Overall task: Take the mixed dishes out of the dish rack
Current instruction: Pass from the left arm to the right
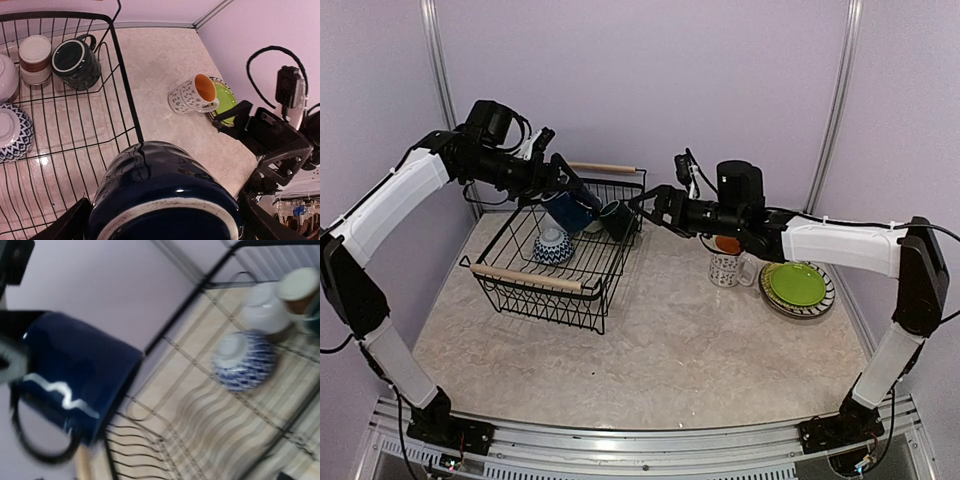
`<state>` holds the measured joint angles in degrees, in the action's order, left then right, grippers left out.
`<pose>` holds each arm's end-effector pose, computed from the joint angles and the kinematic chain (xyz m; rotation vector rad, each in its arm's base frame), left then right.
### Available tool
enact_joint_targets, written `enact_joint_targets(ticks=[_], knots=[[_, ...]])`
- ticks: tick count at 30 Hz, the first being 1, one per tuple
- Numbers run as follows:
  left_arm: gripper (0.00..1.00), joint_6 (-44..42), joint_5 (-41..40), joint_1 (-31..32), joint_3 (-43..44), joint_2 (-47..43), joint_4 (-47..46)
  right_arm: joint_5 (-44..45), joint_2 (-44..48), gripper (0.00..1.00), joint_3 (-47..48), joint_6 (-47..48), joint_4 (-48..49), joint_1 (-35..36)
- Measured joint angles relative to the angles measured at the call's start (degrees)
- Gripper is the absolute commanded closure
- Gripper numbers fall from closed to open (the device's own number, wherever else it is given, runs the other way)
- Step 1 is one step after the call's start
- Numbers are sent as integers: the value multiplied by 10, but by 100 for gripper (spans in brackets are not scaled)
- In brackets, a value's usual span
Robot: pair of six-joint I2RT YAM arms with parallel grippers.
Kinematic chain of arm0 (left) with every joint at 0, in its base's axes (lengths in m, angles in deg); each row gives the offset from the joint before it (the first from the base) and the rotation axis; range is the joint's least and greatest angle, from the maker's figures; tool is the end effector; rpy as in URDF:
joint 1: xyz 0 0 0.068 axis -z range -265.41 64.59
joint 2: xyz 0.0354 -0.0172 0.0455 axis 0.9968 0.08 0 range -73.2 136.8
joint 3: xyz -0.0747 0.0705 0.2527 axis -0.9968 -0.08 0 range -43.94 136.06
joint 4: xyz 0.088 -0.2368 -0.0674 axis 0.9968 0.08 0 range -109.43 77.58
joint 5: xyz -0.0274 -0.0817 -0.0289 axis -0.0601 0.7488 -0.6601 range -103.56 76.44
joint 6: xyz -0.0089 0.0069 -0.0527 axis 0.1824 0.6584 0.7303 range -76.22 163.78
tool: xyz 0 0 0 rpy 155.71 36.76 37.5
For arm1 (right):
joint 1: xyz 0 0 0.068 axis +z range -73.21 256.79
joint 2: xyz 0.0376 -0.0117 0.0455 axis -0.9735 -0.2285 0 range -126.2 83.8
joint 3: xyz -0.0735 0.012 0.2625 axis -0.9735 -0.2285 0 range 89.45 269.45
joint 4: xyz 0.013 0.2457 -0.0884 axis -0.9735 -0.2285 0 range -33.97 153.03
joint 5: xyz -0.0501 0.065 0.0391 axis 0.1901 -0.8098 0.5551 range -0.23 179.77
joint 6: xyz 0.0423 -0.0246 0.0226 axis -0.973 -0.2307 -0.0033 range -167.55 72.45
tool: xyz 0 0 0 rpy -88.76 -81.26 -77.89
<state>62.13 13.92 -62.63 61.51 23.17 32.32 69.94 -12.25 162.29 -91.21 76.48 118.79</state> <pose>0.3250 -0.1543 0.4022 0.3461 2.3636 -0.9093 0.2911 0.2783 0.3164 -0.2558 1.9311 1.3512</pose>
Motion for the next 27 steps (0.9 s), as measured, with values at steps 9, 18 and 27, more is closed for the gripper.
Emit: enact_joint_targets(ticks=[9,18,27], knots=[[72,34,126,-13,-148,-81,-149,-73,-94,6,48,-93,110,14],[74,73,177,-41,-188,-84,-223,-122,-133,9,52,-204,268,28],[74,132,233,-47,-222,-84,-304,-141,-213,19,71,-363,456,36]])
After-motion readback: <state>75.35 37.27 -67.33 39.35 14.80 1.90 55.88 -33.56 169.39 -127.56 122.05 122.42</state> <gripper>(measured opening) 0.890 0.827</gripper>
